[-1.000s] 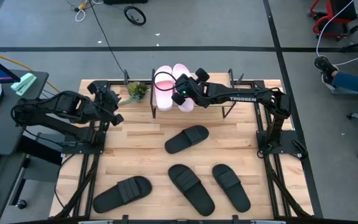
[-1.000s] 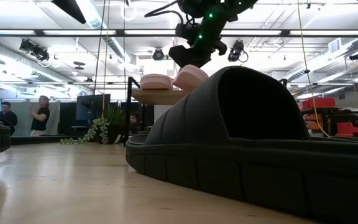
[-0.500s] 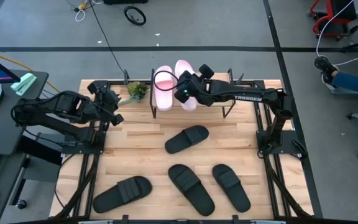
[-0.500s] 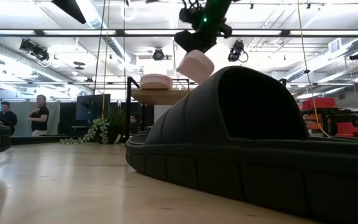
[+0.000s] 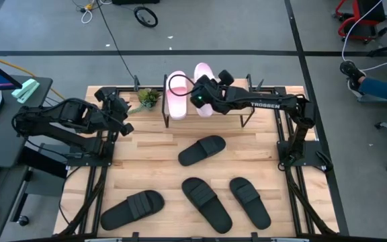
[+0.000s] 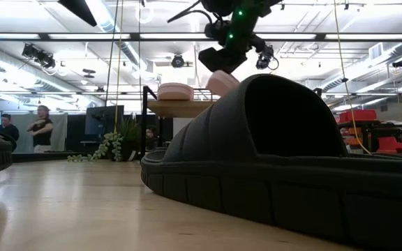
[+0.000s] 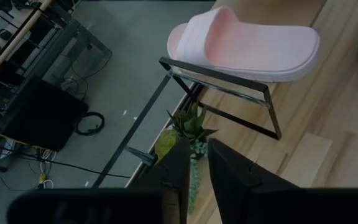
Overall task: Pick and place slides into the shelf
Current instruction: Put the pink slide on the shelf
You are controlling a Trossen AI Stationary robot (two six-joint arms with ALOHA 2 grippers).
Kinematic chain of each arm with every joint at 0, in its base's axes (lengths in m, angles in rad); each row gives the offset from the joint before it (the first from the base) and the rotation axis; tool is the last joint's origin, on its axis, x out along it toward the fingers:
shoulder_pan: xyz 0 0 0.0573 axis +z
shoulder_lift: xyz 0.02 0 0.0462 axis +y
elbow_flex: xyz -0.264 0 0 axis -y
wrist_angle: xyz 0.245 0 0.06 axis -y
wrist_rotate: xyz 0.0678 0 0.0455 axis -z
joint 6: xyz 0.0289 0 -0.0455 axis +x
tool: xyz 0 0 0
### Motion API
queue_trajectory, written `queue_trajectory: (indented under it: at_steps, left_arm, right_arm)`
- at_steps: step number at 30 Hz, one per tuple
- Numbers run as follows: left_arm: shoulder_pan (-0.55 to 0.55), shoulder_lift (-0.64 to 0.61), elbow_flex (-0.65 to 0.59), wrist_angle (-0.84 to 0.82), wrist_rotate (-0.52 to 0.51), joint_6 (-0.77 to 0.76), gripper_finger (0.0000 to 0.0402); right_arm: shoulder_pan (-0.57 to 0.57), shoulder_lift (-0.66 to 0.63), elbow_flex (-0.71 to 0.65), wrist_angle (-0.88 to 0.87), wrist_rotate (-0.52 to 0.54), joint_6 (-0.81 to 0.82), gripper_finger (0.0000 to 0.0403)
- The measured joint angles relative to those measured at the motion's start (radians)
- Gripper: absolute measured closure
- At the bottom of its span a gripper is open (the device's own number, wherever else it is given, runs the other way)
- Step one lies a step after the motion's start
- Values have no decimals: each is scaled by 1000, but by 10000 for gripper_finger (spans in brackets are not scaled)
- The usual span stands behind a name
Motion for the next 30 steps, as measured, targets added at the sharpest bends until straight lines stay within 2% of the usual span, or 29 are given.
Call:
queue_trajectory:
  at_steps: [6,19,30]
  left_arm:
    - [0,0,0,4,0,0,341]
    - [0,0,0,3,0,2,344]
    - [0,0,0,3,0,0,340]
  right_arm:
    - [0,1,0,17,-48,48,394]
    - [8,1,-1,47,-15,62,394]
    - [11,3,-84,136,30,52,394]
